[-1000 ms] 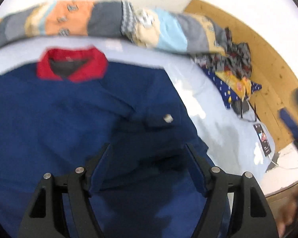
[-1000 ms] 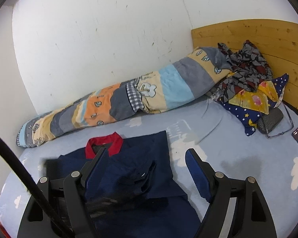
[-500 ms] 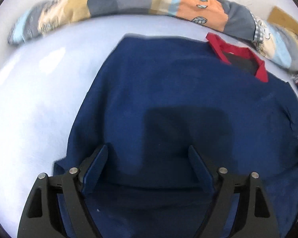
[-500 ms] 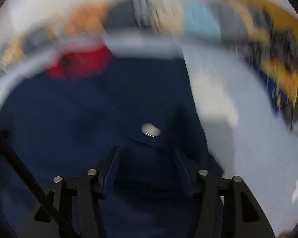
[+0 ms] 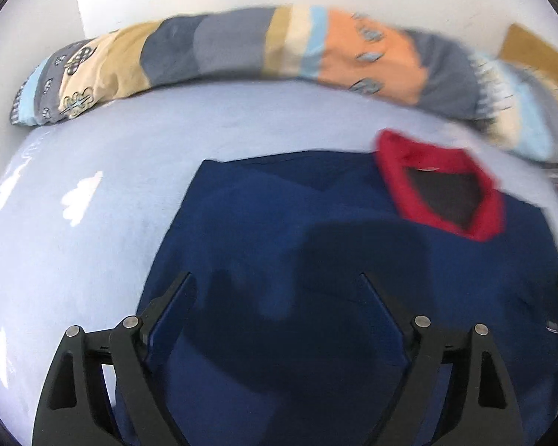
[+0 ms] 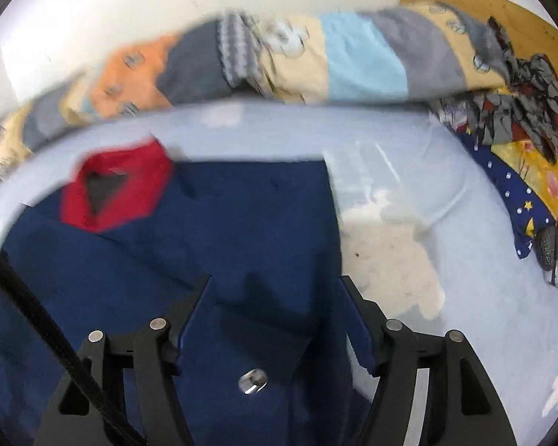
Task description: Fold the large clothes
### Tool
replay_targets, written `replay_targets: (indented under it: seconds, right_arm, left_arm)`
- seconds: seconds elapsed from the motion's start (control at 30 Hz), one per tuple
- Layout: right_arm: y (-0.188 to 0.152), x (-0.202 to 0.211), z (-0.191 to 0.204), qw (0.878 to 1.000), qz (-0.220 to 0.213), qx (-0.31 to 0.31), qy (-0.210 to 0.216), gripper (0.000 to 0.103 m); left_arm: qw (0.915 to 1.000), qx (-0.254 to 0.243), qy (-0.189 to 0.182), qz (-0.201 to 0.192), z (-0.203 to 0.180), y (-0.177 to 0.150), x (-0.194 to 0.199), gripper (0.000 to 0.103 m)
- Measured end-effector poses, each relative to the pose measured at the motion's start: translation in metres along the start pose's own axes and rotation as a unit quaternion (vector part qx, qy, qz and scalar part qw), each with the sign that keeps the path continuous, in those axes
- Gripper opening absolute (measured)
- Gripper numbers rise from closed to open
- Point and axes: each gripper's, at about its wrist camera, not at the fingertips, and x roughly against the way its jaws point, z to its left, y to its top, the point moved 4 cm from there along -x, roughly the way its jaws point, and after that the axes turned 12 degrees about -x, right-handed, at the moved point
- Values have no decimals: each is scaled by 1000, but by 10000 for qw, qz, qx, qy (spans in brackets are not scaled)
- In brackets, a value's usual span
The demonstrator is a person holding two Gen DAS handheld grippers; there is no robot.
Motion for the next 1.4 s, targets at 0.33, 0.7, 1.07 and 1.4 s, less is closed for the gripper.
replay_targets:
  seconds: [0.33,0.7,1.07,1.4]
  right_arm:
    - [-1,7,-8,9998,-99,-149,121,75]
    - [-102,32,-1,9977,639,117,173,76]
    - [-168,109,11,9965,350,298,703,79]
    - [-279,135,20,9940,569,454,817,79]
  left_arm:
    - [9998,128,-79,-110,15,-26,8,95]
    - [9972,-110,-151,721,5,-124,44,95]
    - [9987,336,-375,-122,3,-173,147,95]
    - [9994,-100,-318,110,-55,-272,164,95]
